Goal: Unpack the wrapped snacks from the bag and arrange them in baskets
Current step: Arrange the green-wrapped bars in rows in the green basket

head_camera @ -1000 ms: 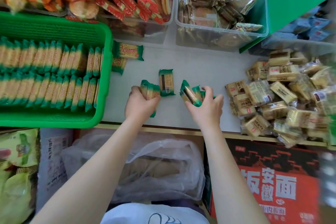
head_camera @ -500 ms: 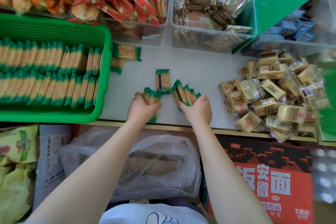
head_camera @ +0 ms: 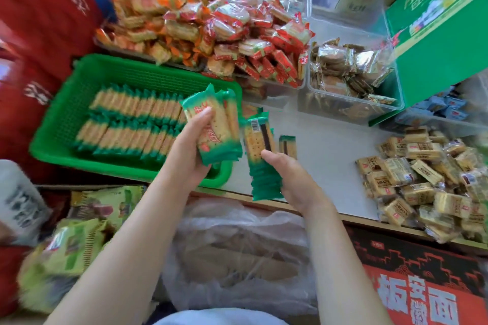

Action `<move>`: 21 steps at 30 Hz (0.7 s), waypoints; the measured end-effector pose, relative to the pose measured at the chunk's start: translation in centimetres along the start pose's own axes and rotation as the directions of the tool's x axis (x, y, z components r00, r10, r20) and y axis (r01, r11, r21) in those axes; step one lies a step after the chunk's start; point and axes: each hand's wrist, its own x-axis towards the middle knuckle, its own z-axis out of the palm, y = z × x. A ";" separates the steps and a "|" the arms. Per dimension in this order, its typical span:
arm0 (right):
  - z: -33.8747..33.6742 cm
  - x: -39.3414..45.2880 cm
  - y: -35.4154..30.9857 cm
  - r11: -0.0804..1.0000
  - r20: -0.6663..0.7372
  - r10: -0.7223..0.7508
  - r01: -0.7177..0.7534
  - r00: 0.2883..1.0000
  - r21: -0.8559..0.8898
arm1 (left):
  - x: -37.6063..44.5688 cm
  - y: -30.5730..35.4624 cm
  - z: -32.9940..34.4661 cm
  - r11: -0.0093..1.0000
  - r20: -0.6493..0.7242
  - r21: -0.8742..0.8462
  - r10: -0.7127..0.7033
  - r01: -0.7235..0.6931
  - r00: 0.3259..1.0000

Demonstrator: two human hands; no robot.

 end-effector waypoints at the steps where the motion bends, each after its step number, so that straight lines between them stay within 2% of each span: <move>1: 1.5 0.3 -0.2 1.000 0.013 0.029 -0.029 1.000 -0.004 | 0.2 0.5 -0.4 1.000 -0.004 0.024 -0.015 0.015 1.000; 7: 13.7 2.9 -2.7 0.979 0.153 0.143 -0.162 0.978 0.126 | -1.6 6.0 -7.4 0.995 -0.070 0.079 -0.057 0.063 0.996; 13: 21.2 6.9 -2.7 0.947 0.375 0.234 -0.298 0.897 0.121 | -2.0 11.1 -15.1 0.984 -0.144 0.144 -0.086 0.107 0.986; 15: 23.4 8.2 -2.5 0.946 0.370 0.272 -0.317 0.889 0.067 | -2.0 12.3 -17.6 0.980 -0.187 0.162 -0.087 0.118 0.978; 17: 25.3 9.7 -2.8 0.940 0.303 0.307 -0.337 0.902 0.051 | -1.9 13.2 -20.5 0.979 -0.319 0.180 -0.030 0.091 0.947; 21: 27.7 13.4 -4.4 0.955 0.140 0.274 -0.286 0.952 0.080 | -2.0 13.4 -25.4 0.943 -0.594 0.298 0.064 0.145 0.802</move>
